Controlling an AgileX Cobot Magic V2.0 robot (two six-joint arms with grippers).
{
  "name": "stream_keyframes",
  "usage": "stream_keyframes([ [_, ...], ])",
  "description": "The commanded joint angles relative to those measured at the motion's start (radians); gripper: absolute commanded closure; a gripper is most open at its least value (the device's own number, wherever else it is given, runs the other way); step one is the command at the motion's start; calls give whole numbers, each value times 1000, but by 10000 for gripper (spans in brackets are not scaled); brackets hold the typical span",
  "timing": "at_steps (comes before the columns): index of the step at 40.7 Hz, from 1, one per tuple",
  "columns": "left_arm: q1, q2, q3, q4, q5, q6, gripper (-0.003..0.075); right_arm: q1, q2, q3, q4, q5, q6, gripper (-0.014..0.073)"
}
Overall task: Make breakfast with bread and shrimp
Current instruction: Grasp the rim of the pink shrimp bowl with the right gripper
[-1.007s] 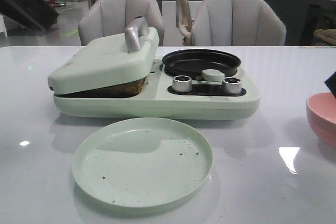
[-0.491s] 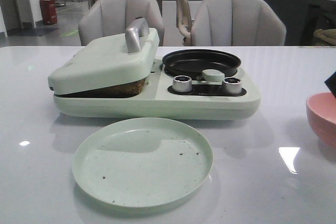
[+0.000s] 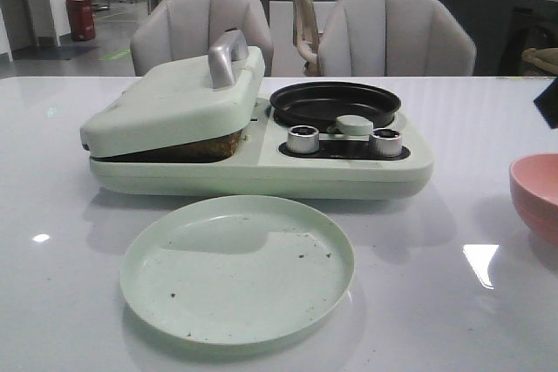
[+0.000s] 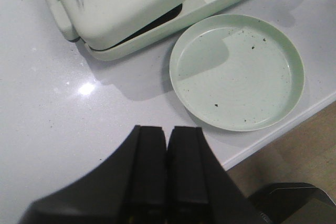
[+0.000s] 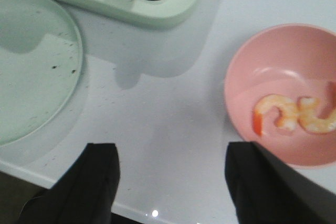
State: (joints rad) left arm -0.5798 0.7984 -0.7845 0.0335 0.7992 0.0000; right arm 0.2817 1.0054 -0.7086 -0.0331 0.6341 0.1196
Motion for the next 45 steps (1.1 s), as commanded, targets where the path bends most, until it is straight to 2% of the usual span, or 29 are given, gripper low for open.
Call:
stream_keyframes([
  [1, -7, -1, -26, 3, -78, -9, 619, -96, 26, -71, -22, -5, -2, 55],
  [9, -7, -1, -26, 3, -78, -9, 619, -320, 142, -139, -22, 6, -7, 55],
  [16, -7, -1, -26, 3, -78, -9, 619, -414, 272, -206, -26, -1, -36, 55],
  [26, -7, -1, -26, 3, -78, -9, 619, -443, 489, -317, -103, 2, -71, 55],
  [45, -7, -1, -26, 4, -76, -9, 619, -440, 751, -482, -100, 24, -94, 59],
])
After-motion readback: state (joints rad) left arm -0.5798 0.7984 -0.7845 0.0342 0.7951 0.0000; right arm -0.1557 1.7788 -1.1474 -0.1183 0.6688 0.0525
